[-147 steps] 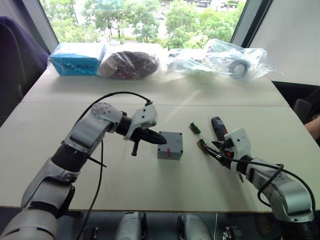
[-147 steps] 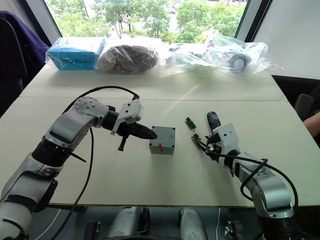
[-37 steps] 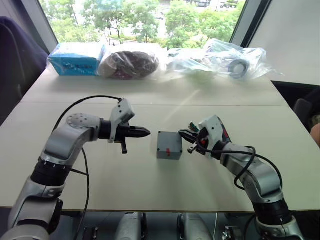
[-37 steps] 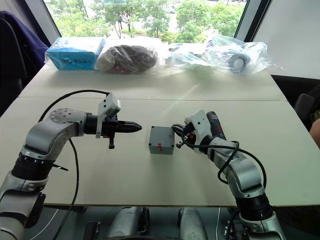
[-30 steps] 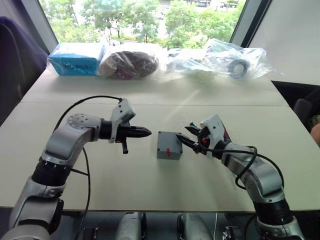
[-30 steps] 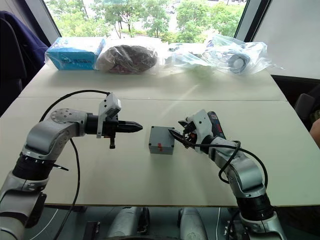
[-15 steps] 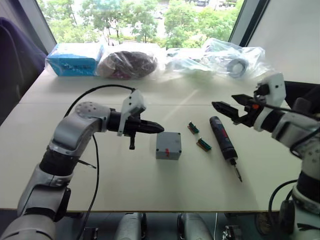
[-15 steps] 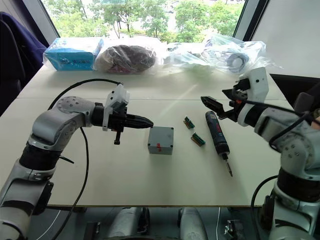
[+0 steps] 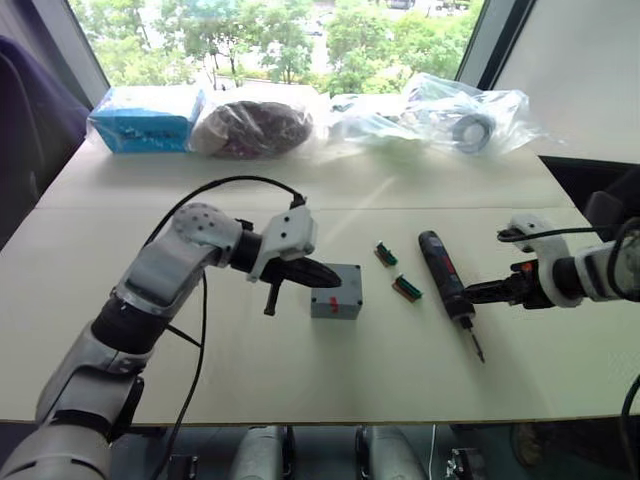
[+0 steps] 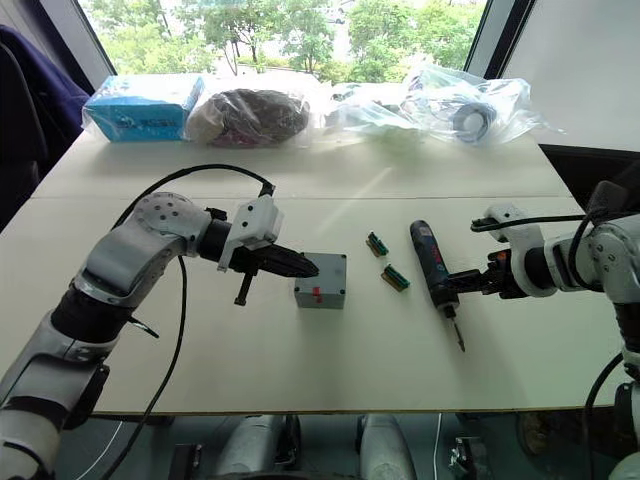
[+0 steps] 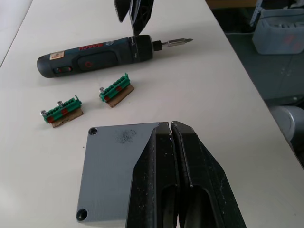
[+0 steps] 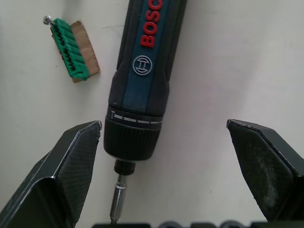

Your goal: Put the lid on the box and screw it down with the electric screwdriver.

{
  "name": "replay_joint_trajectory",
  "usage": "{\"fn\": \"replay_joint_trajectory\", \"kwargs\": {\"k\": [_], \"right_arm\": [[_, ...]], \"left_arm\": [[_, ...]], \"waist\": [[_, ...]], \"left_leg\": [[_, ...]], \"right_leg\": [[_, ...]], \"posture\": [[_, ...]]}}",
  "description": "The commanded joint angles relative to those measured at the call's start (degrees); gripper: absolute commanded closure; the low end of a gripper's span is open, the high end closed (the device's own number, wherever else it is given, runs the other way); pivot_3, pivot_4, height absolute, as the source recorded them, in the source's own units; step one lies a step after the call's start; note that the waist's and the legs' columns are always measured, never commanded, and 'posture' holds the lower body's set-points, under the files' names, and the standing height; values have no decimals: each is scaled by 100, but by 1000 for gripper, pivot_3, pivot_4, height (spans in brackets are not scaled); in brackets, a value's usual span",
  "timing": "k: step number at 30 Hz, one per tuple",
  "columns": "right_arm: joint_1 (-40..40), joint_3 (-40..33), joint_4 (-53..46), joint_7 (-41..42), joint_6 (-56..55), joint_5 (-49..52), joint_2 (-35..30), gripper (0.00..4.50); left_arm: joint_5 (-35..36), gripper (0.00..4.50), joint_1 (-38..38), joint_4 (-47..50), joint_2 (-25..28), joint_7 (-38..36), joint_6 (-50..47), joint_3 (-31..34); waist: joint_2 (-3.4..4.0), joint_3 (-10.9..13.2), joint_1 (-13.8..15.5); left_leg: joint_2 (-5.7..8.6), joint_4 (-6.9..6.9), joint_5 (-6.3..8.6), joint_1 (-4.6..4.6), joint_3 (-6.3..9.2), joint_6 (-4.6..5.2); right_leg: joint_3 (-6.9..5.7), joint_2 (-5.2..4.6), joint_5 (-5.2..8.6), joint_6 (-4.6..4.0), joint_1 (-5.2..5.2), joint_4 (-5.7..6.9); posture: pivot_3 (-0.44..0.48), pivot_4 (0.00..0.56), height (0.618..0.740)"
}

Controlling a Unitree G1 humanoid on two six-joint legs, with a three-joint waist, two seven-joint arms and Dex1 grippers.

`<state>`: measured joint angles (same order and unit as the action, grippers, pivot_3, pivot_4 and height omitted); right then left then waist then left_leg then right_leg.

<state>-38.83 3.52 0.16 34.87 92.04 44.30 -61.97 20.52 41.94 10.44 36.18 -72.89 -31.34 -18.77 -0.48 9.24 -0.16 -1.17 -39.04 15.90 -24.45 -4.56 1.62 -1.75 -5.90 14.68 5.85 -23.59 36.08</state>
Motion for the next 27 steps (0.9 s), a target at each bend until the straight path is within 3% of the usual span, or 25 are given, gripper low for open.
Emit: {"fn": "replay_joint_trajectory", "kwargs": {"k": [1,19,23,27], "right_arm": [[-462,510,386,407,-98,-209,24,10],[-1507,2944,1830,2026,-1543,-1964,655,10],[-1601,3348,2121,2396,-1759,-2382,861,997],[-1455,3620,2086,2683,-1918,-2756,802,2437]], "left_arm": [[86,4500,-121,331,64,107,-103,166],[174,4500,-504,620,-95,815,-367,256],[200,4500,-586,670,-103,918,-388,263],[212,4500,-608,686,-118,1006,-411,283]], "waist": [[0,0,-29],[-5,-2,-74],[-12,-6,-77],[-19,-11,-68]], "left_leg": [[0,0,0,0,0,0],[-2,-4,-1,2,1,-1],[-3,-8,-1,8,0,-1],[-4,-8,-1,9,2,-2]], "right_leg": [[0,0,0,0,-1,0],[-2,4,-9,17,3,3],[-2,4,-9,16,10,2],[-4,5,-9,16,11,3]], "posture": [[0,150,740],[0,150,740],[0,150,740],[0,150,740]]}}
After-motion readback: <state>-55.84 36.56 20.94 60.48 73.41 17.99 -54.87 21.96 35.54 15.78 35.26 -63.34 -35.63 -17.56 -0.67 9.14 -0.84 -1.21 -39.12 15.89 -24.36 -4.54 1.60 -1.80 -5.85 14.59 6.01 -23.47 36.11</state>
